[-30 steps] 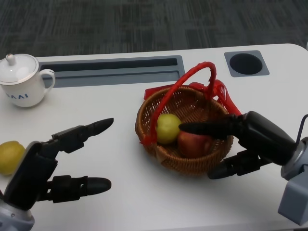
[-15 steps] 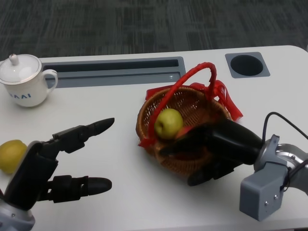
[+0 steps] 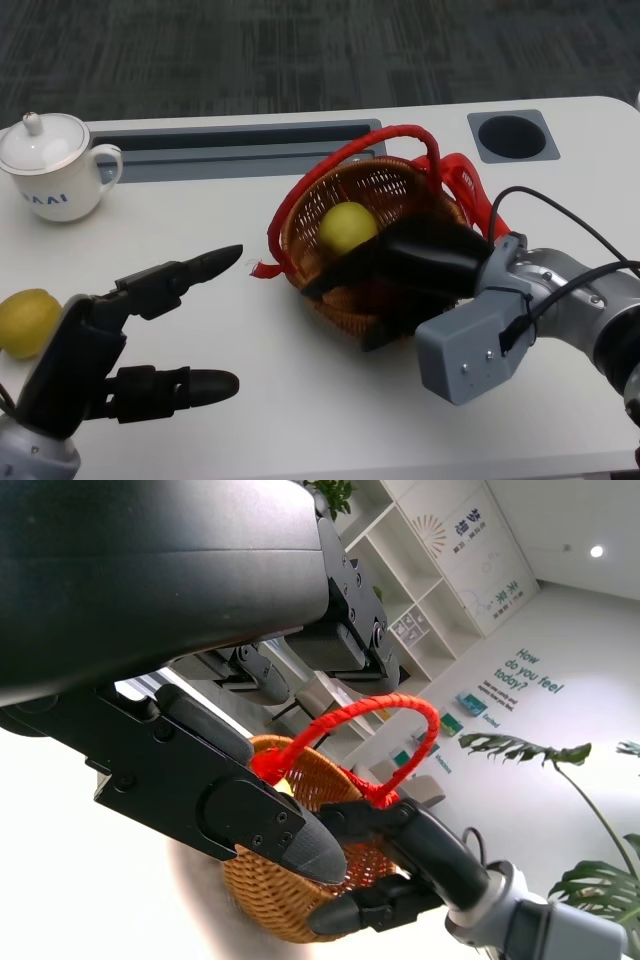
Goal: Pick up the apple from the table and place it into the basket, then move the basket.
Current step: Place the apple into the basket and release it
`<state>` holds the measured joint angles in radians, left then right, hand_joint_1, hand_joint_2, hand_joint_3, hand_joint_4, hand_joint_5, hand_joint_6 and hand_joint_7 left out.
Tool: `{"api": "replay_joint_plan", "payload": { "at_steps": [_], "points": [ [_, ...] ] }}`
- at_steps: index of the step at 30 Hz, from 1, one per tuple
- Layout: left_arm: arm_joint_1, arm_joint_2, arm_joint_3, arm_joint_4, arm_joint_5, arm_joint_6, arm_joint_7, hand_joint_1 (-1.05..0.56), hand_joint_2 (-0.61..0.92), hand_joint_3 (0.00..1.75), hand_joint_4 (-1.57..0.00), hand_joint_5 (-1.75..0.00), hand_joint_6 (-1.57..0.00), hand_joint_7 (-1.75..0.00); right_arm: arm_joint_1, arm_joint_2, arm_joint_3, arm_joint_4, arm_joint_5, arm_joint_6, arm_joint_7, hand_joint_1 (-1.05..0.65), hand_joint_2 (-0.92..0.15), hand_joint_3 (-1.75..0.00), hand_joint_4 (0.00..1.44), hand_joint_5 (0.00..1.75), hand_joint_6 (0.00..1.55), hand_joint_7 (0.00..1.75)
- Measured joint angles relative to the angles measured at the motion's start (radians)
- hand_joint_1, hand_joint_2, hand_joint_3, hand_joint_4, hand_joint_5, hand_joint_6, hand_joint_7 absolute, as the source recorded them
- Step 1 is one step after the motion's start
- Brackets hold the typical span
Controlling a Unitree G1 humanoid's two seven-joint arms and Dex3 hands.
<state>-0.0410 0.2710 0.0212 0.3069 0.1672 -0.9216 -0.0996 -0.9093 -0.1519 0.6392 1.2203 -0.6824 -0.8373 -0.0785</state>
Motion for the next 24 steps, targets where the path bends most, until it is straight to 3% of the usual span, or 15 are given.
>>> {"api": "replay_joint_plan", "payload": {
  "at_steps": [1,2,4,10,15,19,24],
  "points": [
    [0.002,-0.002,0.000,-0.002,0.000,0.000,0.000,-0.64,0.81,0.01,-0.65,0.00,-0.60,0.00,-0.006,0.008,0.010,0.000,-0.001,0.017,0.000,-0.36,-0.90,0.00,0.94,1.25,1.09,0.01],
    [0.003,-0.004,0.001,-0.004,0.000,0.000,0.000,-0.63,0.81,0.00,-0.65,0.00,-0.60,0.00,-0.011,0.016,0.021,0.000,-0.003,0.035,-0.001,-0.34,-0.90,0.00,0.88,1.42,1.10,0.01],
    [0.005,-0.007,0.002,-0.005,0.000,-0.003,0.000,-0.63,0.81,0.00,-0.65,0.00,-0.60,0.00,-0.014,0.028,0.050,0.000,-0.017,0.071,-0.002,-0.32,-0.89,0.00,0.82,1.54,1.11,0.00],
    [0.014,-0.009,0.011,-0.005,-0.003,-0.019,0.000,-0.63,0.81,0.00,-0.65,0.00,-0.61,0.00,-0.001,0.001,0.085,0.006,-0.061,0.154,-0.017,-0.32,-0.91,-0.02,0.82,1.32,1.11,0.00],
    [0.013,-0.010,0.016,-0.004,-0.001,-0.027,0.006,-0.63,0.82,0.00,-0.66,0.00,-0.61,0.00,0.026,-0.048,0.046,-0.005,-0.030,0.119,-0.047,-0.32,-0.92,-0.08,0.97,0.87,1.01,0.00],
    [0.013,-0.011,0.023,-0.003,0.002,-0.034,0.010,-0.63,0.82,0.00,-0.66,0.00,-0.61,0.00,0.057,-0.094,0.006,-0.020,0.000,0.061,-0.079,-0.36,-0.92,-0.16,0.91,1.02,0.97,0.01],
    [0.004,-0.011,0.023,0.006,0.003,-0.039,0.010,-0.63,0.81,0.00,-0.66,0.00,-0.61,0.00,0.077,-0.121,-0.025,-0.034,0.010,0.025,-0.088,-0.38,-0.92,-0.19,0.88,1.01,0.96,0.01]
  ]
}}
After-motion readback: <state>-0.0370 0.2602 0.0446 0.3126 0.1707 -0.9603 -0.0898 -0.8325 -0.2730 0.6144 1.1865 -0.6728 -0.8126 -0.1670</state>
